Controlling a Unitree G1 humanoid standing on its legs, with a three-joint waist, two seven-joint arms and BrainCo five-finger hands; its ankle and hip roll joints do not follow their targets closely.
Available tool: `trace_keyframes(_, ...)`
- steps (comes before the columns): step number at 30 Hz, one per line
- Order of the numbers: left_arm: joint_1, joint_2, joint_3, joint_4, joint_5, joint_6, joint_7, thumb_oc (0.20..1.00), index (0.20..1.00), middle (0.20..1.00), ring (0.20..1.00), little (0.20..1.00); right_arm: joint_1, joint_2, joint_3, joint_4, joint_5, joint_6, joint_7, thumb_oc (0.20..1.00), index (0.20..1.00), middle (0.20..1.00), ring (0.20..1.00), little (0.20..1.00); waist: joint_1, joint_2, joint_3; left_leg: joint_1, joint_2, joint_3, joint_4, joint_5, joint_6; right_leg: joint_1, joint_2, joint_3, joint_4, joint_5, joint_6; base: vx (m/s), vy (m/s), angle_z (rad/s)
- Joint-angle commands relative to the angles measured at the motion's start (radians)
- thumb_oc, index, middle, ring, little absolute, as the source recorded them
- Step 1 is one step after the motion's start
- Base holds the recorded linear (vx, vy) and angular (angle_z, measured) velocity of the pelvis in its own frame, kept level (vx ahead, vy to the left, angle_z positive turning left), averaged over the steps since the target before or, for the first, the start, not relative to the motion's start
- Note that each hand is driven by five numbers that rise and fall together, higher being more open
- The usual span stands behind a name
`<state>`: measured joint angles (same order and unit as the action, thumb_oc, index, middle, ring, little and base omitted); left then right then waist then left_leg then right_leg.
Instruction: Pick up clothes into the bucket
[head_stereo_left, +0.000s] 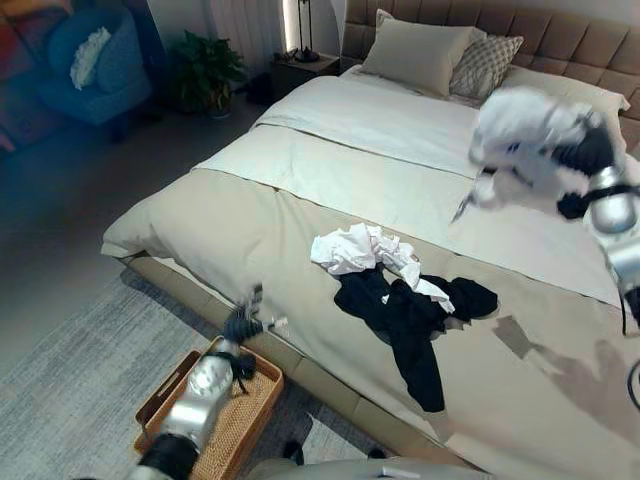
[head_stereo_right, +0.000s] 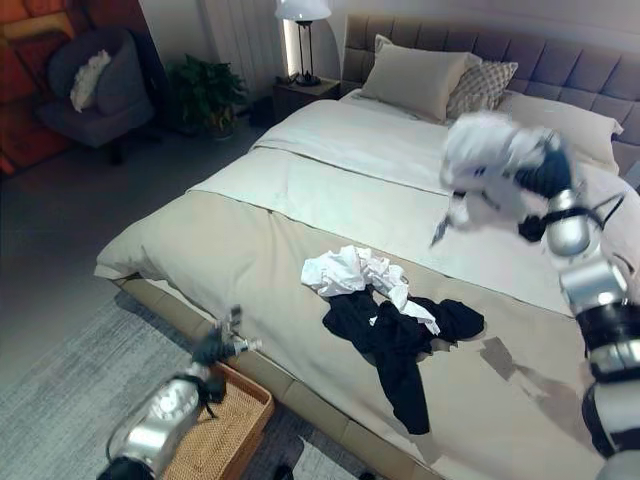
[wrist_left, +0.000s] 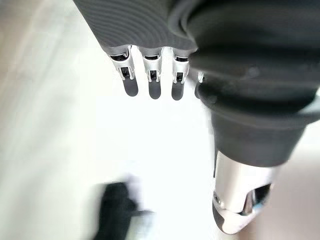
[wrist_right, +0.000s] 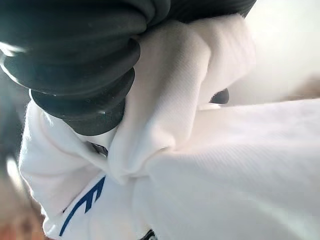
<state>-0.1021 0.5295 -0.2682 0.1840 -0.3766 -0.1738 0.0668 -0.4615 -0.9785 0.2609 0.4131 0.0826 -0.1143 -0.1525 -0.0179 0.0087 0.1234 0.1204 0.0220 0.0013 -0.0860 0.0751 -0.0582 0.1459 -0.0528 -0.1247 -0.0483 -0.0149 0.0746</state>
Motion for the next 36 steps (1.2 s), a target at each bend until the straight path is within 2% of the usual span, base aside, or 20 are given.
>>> trace_keyframes(1,-0.138,0.06,-0.035,-0.034,-0.07,-0.059,-0.039,1.0,1.0,1.0,1.0,1.0,-0.018,0.003,-0.029,-0.097,0.056,-0.031,0.064,0.2,0.2,0.2,0.2,0.2,-0.002,-0.074,-0.056,-0.012,-0.021,0.009,0.142,-0.137,-0.002,-0.006,-0.078,-0.04,0.069,-0.022,0.057,0.03,-0.019,0.04)
trace_keyframes(9,-0.349,0.088,-0.166,-0.098,-0.091,-0.056,-0.069,1.0,1.0,1.0,1.0,1.0,0.057,-0.041,-0.018,-0.256,0.085,-0.034,0.165,0.2,0.2,0.2,0.2,0.2,-0.005,-0.067,-0.055,0.014,-0.02,-0.006,0.135,-0.137,-0.006,0.029,-0.08,-0.053,0.055,-0.024,0.061,0.01,0.0,0.03)
trace_keyframes(18,-0.461,0.113,-0.276,-0.106,-0.076,-0.04,-0.103,1.0,1.0,1.0,1.0,1.0,0.011,-0.072,0.035,-0.371,0.095,-0.047,0.2,0.2,0.2,0.2,0.2,0.2,-0.01,-0.059,-0.05,0.029,-0.022,-0.014,0.132,-0.135,-0.006,0.047,-0.084,-0.06,0.058,-0.024,0.063,0.0,0.005,0.03)
trace_keyframes(21,-0.526,0.173,-0.342,-0.125,-0.052,-0.031,-0.137,1.0,1.0,1.0,1.0,1.0,-0.014,-0.086,0.043,-0.42,0.101,-0.055,0.204,0.2,0.2,0.2,0.2,0.2,-0.013,-0.053,-0.052,0.028,-0.023,-0.015,0.134,-0.134,-0.005,0.046,-0.086,-0.062,0.057,-0.02,0.065,-0.01,0.004,0.0)
trace_keyframes(28,-0.601,0.199,-0.388,-0.133,0.034,-0.03,-0.135,1.0,1.0,1.0,1.0,1.0,-0.082,-0.135,0.1,-0.493,0.043,-0.061,0.228,0.2,0.2,0.2,0.2,0.2,-0.014,-0.055,-0.051,0.014,-0.028,-0.02,0.136,-0.122,-0.005,0.034,-0.089,-0.063,0.062,-0.012,0.067,-0.01,0.002,0.0)
trace_keyframes(31,-0.637,0.188,-0.413,-0.126,0.046,-0.024,-0.137,1.0,1.0,1.0,1.0,1.0,-0.1,-0.134,0.139,-0.499,0.067,-0.055,0.259,0.2,0.2,0.2,0.2,0.2,-0.015,-0.057,-0.052,0.011,-0.028,-0.025,0.136,-0.121,-0.004,0.03,-0.09,-0.066,0.063,-0.011,0.066,0.0,0.0,0.0)
trace_keyframes(36,-0.681,0.245,-0.439,-0.165,0.067,-0.023,-0.151,1.0,1.0,1.0,1.0,1.0,-0.129,-0.17,0.16,-0.513,0.094,-0.041,0.282,0.2,0.2,0.2,0.2,0.2,-0.013,-0.057,-0.051,0.003,-0.032,-0.03,0.139,-0.118,-0.004,0.024,-0.091,-0.068,0.068,-0.009,0.068,-0.01,0.007,0.05)
